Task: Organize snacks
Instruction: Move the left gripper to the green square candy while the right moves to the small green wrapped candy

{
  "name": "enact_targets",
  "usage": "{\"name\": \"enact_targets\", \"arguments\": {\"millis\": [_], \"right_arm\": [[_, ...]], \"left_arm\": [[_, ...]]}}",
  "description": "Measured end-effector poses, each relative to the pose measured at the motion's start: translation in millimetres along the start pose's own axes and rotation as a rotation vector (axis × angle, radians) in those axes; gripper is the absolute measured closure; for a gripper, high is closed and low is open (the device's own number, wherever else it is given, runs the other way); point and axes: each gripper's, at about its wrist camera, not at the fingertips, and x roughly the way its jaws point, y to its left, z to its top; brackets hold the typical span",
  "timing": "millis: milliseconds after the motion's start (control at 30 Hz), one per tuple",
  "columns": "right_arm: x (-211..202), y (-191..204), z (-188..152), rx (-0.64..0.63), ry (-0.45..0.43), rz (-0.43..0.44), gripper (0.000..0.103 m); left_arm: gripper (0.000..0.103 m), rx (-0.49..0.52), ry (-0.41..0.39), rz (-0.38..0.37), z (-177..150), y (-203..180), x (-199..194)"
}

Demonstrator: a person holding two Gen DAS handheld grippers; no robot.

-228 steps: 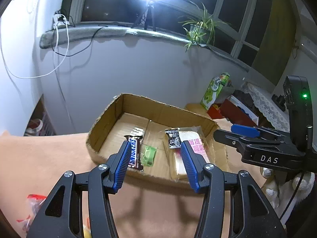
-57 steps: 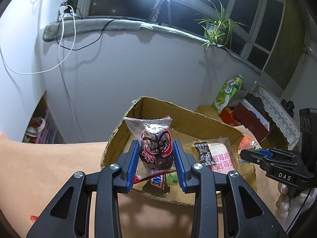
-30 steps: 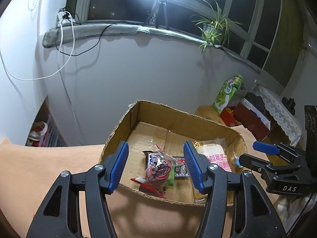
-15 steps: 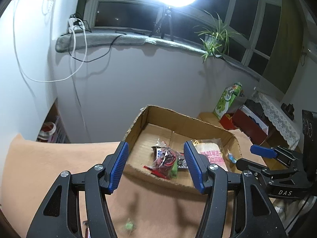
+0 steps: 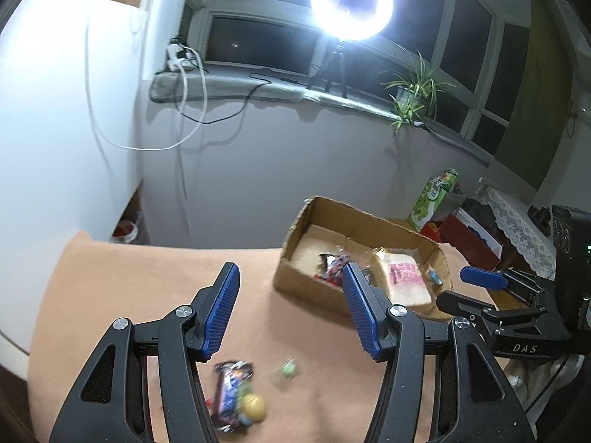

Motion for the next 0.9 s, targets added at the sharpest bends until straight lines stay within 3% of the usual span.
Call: {"name": "enact_targets", "arguments": {"millis": [500,900], "right_arm": [[19,51,-17,-0.077,0.059,0.082,0.026],[64,64,-29,-0.030,0.186,0.187,0.026]], "left_arm": [[0.046,-0.110,0.000,0.092,-45,63,-49],[0.046,-0.107,0.126,0.127,-111,78,-53]]}}
